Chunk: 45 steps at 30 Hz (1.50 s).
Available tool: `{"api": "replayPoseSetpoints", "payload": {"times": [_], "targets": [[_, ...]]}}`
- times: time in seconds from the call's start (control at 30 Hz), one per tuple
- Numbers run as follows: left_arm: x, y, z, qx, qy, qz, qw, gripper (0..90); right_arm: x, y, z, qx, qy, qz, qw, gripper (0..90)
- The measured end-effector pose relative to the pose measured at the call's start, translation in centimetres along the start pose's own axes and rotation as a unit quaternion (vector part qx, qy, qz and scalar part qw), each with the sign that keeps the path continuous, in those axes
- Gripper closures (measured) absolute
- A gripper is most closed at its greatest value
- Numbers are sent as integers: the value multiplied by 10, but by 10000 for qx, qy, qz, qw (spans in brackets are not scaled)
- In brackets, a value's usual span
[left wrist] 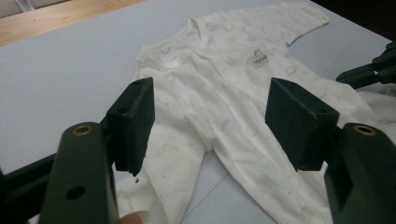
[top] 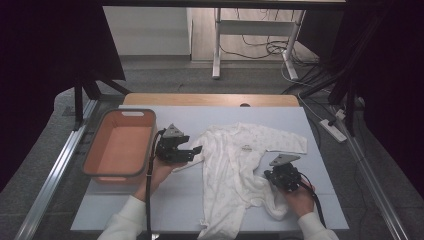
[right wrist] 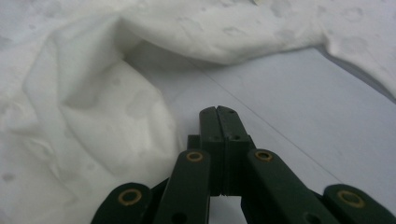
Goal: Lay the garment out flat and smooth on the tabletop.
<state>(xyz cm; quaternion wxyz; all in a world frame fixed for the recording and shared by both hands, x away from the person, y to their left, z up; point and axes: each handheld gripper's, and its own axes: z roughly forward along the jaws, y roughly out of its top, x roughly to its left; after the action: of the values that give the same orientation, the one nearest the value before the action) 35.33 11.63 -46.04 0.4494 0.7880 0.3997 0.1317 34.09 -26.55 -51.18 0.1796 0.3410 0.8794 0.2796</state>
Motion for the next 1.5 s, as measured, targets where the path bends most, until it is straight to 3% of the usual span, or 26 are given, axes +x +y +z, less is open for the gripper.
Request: {"api": "replayPoseSetpoints", "payload": {"times": [0.2,0.33,0.6,0.67,0.73,0.93,1.07,1.23,1.5], "targets": [[2,3,4,-9,-33,7,10000,340,-12,-17,-13,-42,-99,254,9996,896],[1,5,6,-1,-56,39,10000,340,-19,-27,-21,-167,-40,511,9985,895],[2,6,7,-11,-70,34,10000,340,-15,-25,-23,-284,44,461,9985,893],[2,5,6,-12,-66,31,10000,340,-15,-23,-22,-336,113,499,9981,831],[3,5,4,-16,-52,19,10000,340,-14,-18,-22,-481,217,635,9966,659],[3,2,0,-36,-2,-14,10000,340,-11,-7,-18,-636,205,670,9955,531],[4,0,-2,-17,23,-19,10000,340,-8,0,-13,-620,283,599,9959,509],[5,-2,-4,-14,67,-34,10000,340,4,8,0,-434,414,293,9978,512],[6,-3,-7,-26,112,-49,9999,340,15,10,7,-208,555,70,9982,589]]}}
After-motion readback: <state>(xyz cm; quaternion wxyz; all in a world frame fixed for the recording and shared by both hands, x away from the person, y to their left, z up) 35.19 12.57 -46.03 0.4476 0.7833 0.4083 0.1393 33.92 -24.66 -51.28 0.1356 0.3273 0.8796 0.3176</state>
